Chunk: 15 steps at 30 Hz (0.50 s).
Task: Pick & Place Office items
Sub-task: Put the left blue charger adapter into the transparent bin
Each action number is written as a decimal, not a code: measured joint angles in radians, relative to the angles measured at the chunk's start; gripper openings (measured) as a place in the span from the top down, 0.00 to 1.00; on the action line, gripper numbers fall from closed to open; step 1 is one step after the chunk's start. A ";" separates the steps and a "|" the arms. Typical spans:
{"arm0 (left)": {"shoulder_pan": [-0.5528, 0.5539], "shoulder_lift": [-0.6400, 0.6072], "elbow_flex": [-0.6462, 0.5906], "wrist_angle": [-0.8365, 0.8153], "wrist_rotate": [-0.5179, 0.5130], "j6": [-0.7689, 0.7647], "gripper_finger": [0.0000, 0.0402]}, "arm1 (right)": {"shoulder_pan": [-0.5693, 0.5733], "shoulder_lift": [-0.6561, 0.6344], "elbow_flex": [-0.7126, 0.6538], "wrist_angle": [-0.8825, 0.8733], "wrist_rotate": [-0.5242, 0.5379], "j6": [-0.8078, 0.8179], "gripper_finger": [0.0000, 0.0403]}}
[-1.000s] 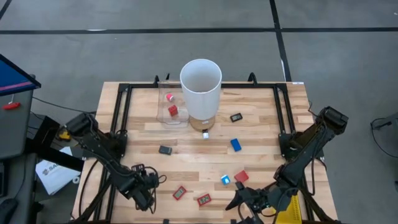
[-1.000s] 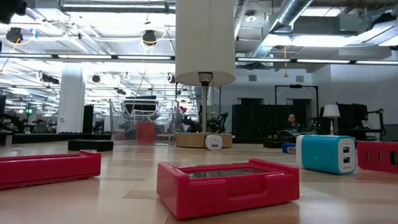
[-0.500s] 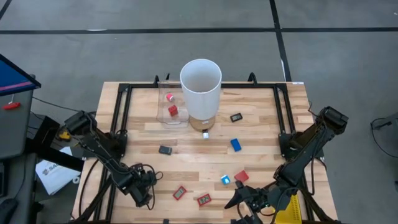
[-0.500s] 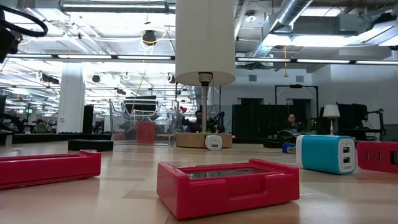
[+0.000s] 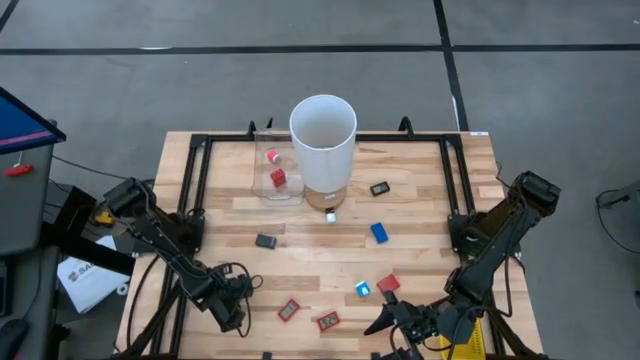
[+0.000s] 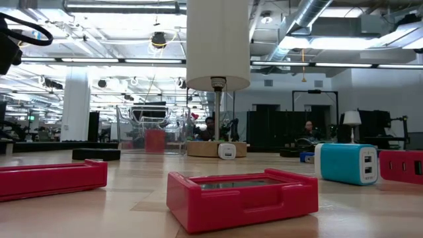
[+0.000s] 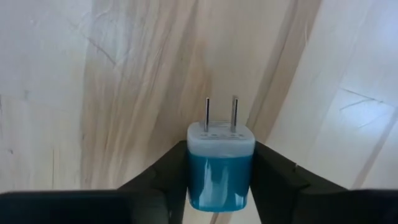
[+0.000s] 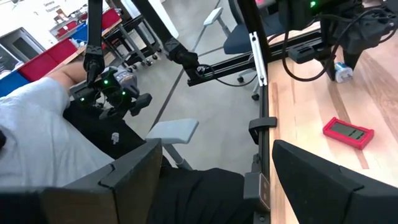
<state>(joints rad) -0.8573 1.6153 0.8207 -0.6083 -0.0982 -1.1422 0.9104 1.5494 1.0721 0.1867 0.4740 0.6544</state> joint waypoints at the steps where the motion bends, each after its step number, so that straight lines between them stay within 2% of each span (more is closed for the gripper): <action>1: 0.000 -0.001 0.000 0.000 -0.003 -0.004 0.69 | 0.000 0.000 0.000 -0.001 0.000 0.000 0.26; 8: 0.000 -0.020 0.000 0.014 -0.008 0.003 0.69 | -0.001 0.000 0.000 -0.003 0.003 0.000 0.26; 15: 0.022 -0.117 0.000 0.051 -0.051 0.012 0.69 | -0.001 0.000 0.000 -0.003 0.003 0.000 0.26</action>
<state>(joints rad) -0.8348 1.4983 0.8207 -0.5574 -0.1489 -1.1304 0.9096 1.5497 1.0721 0.1841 0.4766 0.6544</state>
